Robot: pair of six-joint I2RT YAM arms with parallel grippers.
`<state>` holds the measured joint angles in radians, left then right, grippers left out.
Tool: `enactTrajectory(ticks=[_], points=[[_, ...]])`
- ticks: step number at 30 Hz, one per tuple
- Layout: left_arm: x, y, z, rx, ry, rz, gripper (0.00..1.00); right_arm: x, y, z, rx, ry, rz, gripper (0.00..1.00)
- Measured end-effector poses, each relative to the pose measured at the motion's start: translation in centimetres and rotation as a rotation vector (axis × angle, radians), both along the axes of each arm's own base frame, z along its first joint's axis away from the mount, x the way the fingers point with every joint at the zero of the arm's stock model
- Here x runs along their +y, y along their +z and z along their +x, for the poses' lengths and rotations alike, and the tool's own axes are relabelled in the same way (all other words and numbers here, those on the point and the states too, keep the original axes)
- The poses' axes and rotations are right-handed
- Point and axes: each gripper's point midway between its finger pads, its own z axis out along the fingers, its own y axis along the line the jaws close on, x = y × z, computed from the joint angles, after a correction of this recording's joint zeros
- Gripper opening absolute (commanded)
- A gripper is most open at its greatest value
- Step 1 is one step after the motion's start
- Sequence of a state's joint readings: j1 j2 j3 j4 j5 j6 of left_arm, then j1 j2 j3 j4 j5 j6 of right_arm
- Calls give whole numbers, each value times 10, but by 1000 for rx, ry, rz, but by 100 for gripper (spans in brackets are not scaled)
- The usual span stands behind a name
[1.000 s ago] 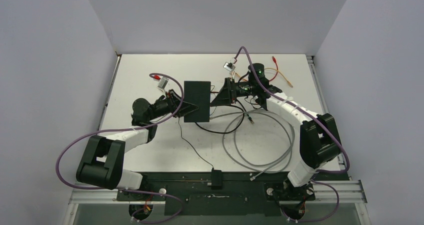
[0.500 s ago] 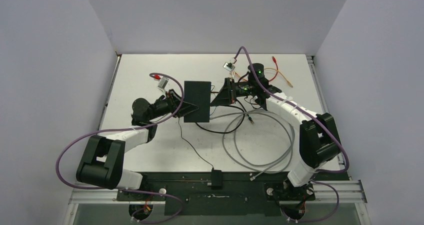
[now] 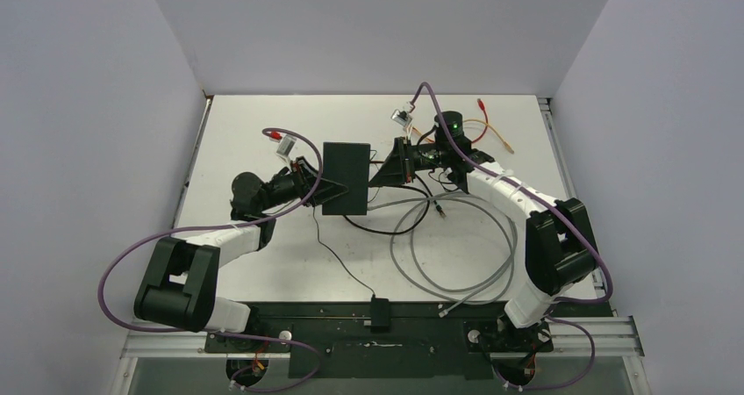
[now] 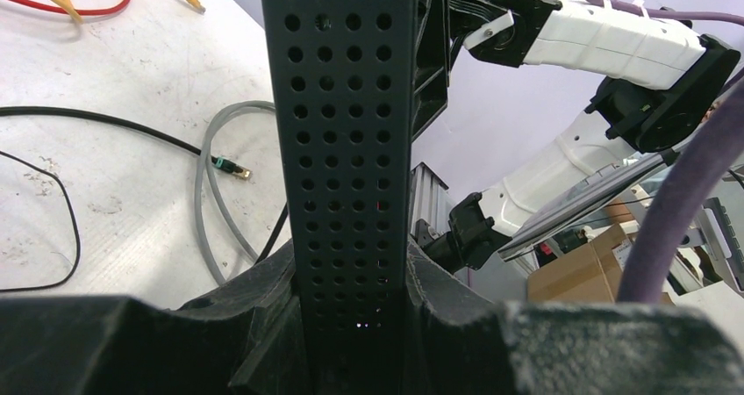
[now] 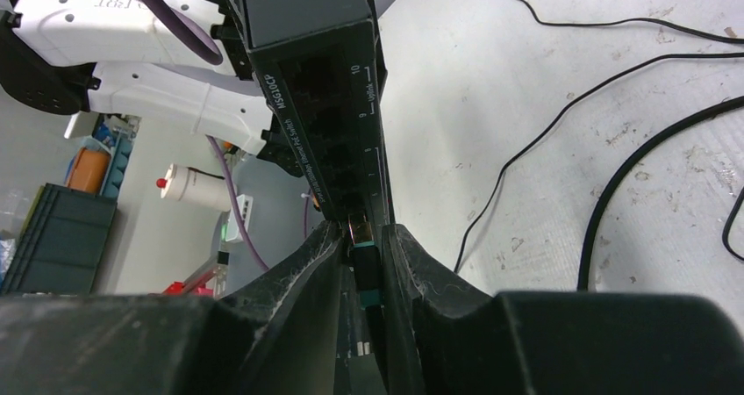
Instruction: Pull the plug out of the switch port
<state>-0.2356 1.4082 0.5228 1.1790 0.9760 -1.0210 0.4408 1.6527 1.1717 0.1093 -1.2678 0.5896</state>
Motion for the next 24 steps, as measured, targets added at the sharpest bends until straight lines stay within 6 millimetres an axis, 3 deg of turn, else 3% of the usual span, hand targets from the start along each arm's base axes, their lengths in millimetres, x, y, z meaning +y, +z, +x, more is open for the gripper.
enactTrajectory(ticks=[11,24], points=[[0,-4,-6,23,-14,-22,0,-1,-10,-4,-33,18,-31,5],[2,-1,-7,76,-5,-60,0,-4,-8,-3,-85,9,-83,5]])
